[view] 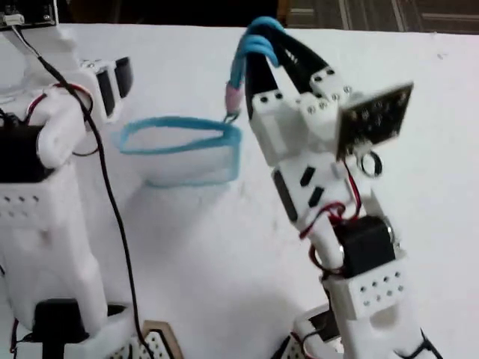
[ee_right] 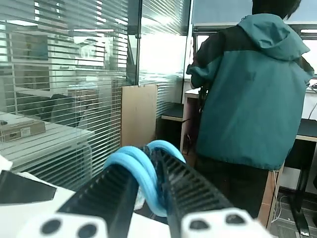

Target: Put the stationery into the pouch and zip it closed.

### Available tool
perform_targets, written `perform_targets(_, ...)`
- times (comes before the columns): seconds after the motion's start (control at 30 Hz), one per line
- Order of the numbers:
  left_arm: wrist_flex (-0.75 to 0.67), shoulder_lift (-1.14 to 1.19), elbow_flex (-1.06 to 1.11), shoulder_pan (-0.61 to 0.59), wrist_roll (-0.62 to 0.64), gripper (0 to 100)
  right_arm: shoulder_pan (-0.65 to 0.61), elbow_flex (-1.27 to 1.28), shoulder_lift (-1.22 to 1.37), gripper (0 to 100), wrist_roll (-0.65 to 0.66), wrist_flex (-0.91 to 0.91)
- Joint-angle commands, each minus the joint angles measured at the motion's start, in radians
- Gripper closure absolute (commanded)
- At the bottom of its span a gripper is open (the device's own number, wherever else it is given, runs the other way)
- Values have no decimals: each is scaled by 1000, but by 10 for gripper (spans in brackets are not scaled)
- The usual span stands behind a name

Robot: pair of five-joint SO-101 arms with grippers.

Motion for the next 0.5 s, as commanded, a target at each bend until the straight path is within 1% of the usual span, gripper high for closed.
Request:
perform_targets(0.0, 37, -4, -121, 22, -5, 773, -8, -138, 76, 983, -6, 44)
perform_targets(0.07, 72, -7, -173, 19, -5, 773, -8, -212, 142, 983, -43, 97)
perform_targets(0.17, 169, -8, -278, 19, -9, 773, -2, -318, 249, 983, -94, 171)
perform_targets(0.23, 239, -8, -358, 19, -9, 773, -2, -377, 320, 983, -114, 199)
perform_targets(0.3, 272, -12, -410, 19, -11, 774, -2, -423, 390, 983, -115, 202)
perform_targets(0.4, 270, -58, -402, 24, -49, 774, 16, -476, 484, 983, -112, 203)
perform_targets(0.47, 270, -99, -330, 31, -69, 774, 51, -505, 536, 983, -112, 203)
